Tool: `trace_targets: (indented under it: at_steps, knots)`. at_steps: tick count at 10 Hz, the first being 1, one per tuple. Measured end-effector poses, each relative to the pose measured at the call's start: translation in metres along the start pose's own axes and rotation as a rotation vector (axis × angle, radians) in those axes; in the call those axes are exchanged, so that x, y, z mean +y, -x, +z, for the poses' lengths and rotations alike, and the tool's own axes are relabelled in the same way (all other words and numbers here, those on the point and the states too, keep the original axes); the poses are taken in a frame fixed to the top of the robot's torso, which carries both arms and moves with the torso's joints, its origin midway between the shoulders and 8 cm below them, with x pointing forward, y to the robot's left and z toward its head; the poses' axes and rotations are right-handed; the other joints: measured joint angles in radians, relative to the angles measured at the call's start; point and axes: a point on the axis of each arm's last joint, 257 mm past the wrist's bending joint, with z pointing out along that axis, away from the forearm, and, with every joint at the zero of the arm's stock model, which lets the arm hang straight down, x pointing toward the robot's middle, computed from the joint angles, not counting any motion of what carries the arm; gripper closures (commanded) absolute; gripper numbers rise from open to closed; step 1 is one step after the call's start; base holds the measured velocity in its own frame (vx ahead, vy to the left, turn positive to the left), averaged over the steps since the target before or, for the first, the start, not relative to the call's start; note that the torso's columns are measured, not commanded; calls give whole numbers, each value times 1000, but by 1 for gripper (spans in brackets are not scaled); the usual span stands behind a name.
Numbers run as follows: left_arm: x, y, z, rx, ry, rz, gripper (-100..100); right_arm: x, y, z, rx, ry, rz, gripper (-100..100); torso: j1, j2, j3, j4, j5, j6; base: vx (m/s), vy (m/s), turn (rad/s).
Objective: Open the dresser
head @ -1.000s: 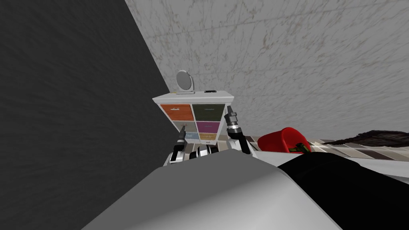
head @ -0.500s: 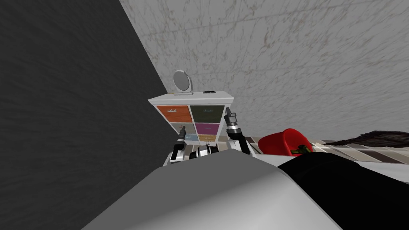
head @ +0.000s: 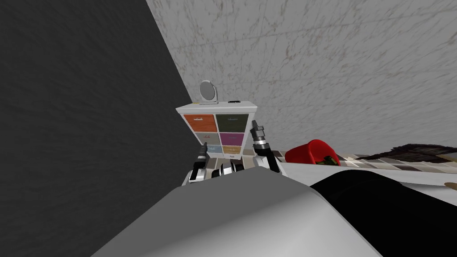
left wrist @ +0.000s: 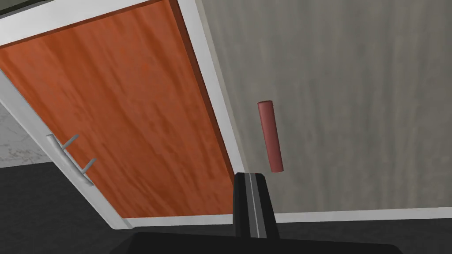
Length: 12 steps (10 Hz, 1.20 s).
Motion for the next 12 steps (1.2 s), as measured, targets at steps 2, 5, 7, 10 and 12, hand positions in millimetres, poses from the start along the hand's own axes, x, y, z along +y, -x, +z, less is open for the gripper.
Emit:
trace_targets:
  at_steps: [2,5,7,10,12]
  knots:
    - [5,0,3,2,11,6,-100,0,0,0,0,0,0,0,1,-8,-5,-3,0,0,143,-3,-20]
    - [8,0,5,4,21,11,-100,0,0,0,0,0,0,0,2,10,6,2,1,0,117,-6,-16]
    - [4,1,8,2,20,11,100,0,0,0,0,0,0,0,2,9,5,2,1,0,37,-4,-2]
    - [2,1,5,6,21,8,100,0,0,0,0,-1,0,0,3,14,8,4,0,-1,-154,43,19]
    - [3,0,0,11,28,9,100,0,0,0,0,-1,0,0,0,10,5,5,-1,-1,-136,21,18]
